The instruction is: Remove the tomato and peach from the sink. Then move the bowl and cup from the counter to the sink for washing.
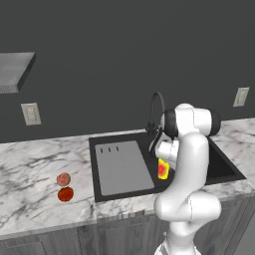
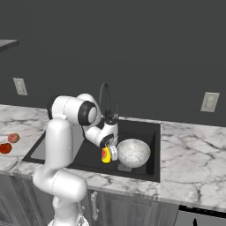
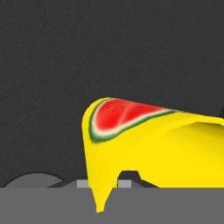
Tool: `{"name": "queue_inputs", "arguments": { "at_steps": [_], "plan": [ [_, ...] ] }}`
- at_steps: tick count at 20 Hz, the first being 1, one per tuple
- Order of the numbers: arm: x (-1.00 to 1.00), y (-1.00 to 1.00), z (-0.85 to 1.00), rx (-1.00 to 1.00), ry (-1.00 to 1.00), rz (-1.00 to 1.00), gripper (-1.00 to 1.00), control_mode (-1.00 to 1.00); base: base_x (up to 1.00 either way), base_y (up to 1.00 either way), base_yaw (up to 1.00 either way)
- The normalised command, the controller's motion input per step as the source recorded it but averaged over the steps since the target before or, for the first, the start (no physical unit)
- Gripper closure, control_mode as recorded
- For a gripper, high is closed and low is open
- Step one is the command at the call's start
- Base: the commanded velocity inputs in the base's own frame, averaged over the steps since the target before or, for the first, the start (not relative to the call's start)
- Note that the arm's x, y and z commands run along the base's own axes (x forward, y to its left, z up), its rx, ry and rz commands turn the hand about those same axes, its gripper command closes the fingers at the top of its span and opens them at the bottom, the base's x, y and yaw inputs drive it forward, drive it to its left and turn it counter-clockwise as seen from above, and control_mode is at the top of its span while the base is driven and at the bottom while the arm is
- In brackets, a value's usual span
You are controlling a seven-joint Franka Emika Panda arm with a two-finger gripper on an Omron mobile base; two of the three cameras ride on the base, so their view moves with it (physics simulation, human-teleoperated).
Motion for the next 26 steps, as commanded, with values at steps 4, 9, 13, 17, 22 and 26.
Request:
{"name": "queue_inputs", "arguments": {
  "at_steps": [4, 9, 13, 17, 22, 26],
  "plan": [
    [-0.17, 0.16, -0.32, 0.0, 0.0, 0.0, 1.0, -1.0, 0.0, 0.0, 0.0],
    [-0.21, 0.21, -0.33, 0.0, 0.0, 0.0, 1.0, -1.0, 0.0, 0.0, 0.0],
    [-0.23, 0.23, -0.34, 0.0, 0.0, 0.0, 1.0, -1.0, 0.0, 0.0, 0.0],
    [-0.23, 0.23, -0.35, -0.01, 0.0, 0.0, 1.0, -1.0, 0.0, 0.0, 0.0],
    [-0.21, 0.23, -0.36, -0.02, 0.0, 0.0, 1.0, -1.0, 0.0, 0.0, 0.0],
    [-0.2, 0.23, -0.37, -0.03, 0.0, 0.0, 1.0, -1.0, 0.0, 0.0, 0.0]
  ]
}}
